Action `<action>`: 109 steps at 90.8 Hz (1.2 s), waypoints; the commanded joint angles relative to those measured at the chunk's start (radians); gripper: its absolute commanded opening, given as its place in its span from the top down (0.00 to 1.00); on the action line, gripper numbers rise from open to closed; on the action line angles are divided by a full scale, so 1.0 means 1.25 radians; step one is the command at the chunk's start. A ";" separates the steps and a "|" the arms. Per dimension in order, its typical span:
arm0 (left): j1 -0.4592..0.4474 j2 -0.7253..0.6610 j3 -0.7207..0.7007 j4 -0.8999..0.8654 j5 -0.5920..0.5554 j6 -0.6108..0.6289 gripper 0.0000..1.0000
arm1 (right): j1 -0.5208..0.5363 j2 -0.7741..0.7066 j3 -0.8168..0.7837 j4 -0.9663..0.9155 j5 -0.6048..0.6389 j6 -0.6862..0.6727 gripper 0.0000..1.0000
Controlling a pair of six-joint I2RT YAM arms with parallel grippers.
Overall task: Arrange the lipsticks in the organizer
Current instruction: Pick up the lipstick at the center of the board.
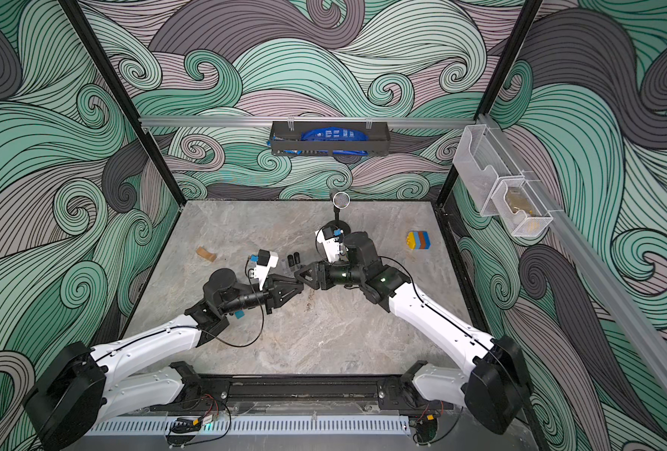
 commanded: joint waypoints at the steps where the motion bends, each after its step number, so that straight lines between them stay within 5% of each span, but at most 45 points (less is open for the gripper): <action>1: -0.006 -0.002 0.015 0.018 0.015 0.001 0.95 | -0.006 0.005 0.001 0.047 -0.050 0.041 0.58; 10: -0.009 -0.007 0.028 -0.030 -0.009 0.007 0.89 | -0.008 0.007 -0.010 0.062 -0.047 0.067 0.70; 21: -0.011 -0.029 0.056 -0.148 -0.089 0.032 0.62 | -0.019 0.008 -0.023 0.065 -0.007 0.110 0.78; 38: -0.107 -0.069 0.087 -0.414 -0.393 0.220 0.45 | -0.052 -0.004 -0.007 -0.011 0.102 0.155 0.86; 62: -0.248 0.009 0.162 -0.476 -0.642 0.395 0.42 | -0.040 -0.022 -0.019 -0.054 0.171 0.174 0.87; 109: -0.314 0.075 0.196 -0.394 -0.801 0.482 0.50 | -0.002 -0.024 -0.052 -0.034 0.164 0.205 0.86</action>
